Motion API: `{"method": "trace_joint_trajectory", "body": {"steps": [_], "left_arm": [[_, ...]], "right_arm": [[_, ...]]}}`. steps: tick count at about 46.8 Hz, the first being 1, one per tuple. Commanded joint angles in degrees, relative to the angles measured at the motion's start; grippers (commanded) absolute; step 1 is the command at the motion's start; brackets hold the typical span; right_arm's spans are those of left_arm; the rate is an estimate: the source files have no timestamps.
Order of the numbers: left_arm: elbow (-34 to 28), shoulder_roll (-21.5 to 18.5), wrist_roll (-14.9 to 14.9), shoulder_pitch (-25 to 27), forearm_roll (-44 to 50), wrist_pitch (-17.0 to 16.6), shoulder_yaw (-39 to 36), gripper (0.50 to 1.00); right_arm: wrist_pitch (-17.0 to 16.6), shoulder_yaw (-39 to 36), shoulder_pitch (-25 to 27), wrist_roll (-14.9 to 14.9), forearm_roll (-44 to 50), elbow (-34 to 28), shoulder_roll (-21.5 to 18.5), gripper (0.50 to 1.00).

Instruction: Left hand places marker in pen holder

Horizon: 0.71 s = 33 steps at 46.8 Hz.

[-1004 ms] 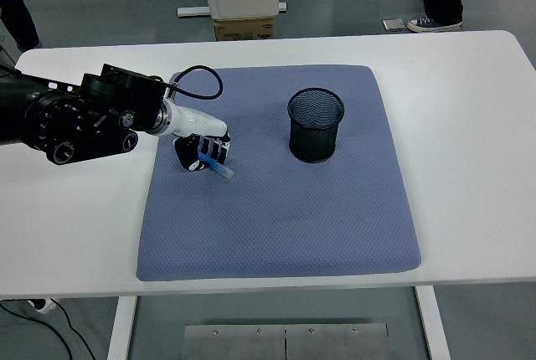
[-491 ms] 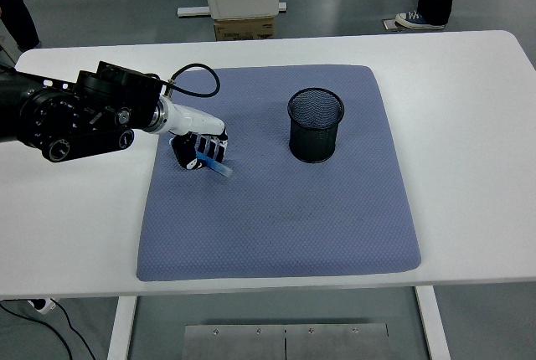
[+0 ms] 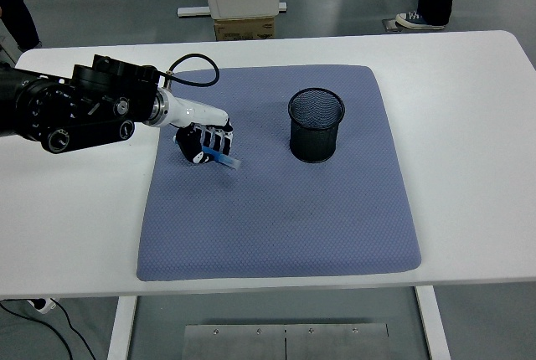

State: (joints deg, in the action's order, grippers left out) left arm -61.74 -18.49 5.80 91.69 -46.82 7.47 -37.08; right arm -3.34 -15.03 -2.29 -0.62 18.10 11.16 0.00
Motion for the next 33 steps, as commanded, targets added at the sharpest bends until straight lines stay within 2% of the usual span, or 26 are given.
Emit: {"method": "trace_joint_trajectory", "body": {"steps": [1,15,33], "left_arm": [[0.0,-0.1,0.0,0.5,1.9,0.0,0.3,0.500],[0.2,-0.1,0.0,2.4,8.4,-0.1,3.1,0.500],[0.3,1.5,0.0,3.1,18.8,0.0,10.8,0.500]], "right_arm": [[0.0,0.0,0.0,0.0,0.0,0.0,0.0,1.000],[0.0,0.0,0.0,0.0,0.0,0.0,0.0,1.000],[0.0,0.0,0.0,0.0,0.0,0.0,0.0,1.000]]}}
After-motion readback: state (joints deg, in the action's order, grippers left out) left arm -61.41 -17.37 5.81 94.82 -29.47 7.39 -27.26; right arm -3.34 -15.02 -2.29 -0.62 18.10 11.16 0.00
